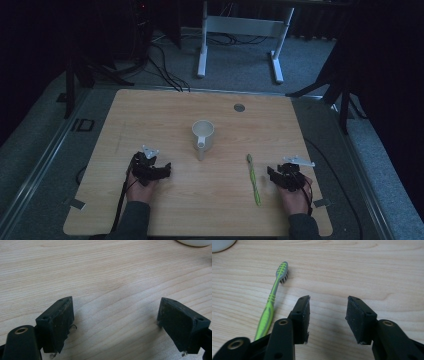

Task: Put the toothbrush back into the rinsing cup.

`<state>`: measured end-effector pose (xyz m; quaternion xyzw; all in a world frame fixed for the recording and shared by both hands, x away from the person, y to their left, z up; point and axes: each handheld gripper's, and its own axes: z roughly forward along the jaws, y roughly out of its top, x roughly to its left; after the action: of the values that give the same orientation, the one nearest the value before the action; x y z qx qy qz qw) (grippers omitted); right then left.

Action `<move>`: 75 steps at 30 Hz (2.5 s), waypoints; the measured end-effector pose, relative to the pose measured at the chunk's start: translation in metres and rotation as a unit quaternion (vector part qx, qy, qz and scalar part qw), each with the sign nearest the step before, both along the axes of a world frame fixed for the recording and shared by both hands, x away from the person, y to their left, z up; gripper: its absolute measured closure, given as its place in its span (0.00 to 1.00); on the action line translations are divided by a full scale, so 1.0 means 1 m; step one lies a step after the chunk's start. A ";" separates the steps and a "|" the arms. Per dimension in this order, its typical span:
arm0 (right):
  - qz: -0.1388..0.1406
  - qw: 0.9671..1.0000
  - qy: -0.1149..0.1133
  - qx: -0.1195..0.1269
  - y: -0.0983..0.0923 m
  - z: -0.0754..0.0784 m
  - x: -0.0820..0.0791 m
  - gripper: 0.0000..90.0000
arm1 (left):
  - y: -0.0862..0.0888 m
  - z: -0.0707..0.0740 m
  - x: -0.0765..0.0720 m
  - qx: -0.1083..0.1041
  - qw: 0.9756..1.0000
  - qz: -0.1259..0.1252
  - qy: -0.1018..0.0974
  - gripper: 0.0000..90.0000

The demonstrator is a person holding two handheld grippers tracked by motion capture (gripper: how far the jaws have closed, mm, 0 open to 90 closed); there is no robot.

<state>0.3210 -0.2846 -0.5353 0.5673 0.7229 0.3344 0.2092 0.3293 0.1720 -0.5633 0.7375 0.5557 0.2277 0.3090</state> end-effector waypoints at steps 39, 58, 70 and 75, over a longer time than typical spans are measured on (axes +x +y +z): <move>0.015 0.998 0.055 -0.019 0.045 0.031 0.006 0.70 | 0.000 0.000 0.000 0.000 1.000 0.001 0.000 0.16; 0.019 0.995 0.085 -0.044 0.056 0.041 0.013 0.73 | 0.000 0.000 0.000 0.001 1.000 0.001 0.000 0.16; 0.017 0.992 0.108 -0.061 0.064 0.043 0.016 0.77 | 0.000 0.000 0.000 0.001 1.000 0.000 0.000 0.16; 0.019 0.991 0.117 -0.061 0.066 0.044 0.018 0.77 | -0.001 0.000 0.000 0.000 1.000 0.001 0.000 0.16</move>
<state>0.3391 -0.2182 -0.4916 0.5746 0.7723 0.2251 0.1508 0.3291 0.1715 -0.5632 0.7371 0.5565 0.2279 0.3083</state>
